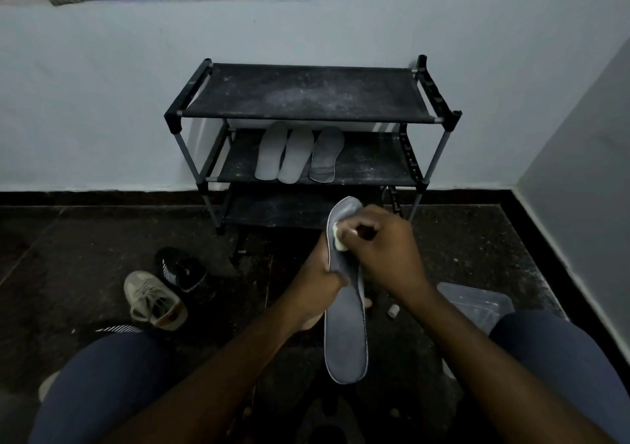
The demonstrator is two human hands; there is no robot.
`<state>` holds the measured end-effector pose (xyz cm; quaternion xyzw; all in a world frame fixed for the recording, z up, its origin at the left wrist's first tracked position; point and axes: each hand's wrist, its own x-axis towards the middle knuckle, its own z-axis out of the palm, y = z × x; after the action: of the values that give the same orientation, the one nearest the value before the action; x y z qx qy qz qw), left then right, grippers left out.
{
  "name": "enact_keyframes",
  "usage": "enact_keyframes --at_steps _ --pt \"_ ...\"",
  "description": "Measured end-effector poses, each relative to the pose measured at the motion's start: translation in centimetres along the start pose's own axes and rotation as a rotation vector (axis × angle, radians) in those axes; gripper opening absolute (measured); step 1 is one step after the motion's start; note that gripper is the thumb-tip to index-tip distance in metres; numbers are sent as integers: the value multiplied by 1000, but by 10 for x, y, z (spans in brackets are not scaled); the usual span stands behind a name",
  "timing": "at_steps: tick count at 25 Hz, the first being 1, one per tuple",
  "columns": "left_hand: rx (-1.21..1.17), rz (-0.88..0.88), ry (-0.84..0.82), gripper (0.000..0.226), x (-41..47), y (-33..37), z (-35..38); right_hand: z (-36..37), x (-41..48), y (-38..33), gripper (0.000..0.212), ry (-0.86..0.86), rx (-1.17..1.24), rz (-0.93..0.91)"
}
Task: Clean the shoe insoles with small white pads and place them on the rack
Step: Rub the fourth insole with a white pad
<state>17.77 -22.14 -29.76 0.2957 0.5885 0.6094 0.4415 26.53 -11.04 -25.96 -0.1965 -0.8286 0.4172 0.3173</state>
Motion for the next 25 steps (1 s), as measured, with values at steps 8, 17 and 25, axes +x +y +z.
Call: enact_keyframes --at_steps 8,17,25 --pt "-9 34 -14 87 -1 1 1 5 -2 -3 14 -23 -6 -45" --pt "-28 2 -22 93 3 -6 0 4 -1 -4 12 50 14 -66" --pt "8 -8 -16 97 3 -10 3 -5 7 4 11 147 3 10"
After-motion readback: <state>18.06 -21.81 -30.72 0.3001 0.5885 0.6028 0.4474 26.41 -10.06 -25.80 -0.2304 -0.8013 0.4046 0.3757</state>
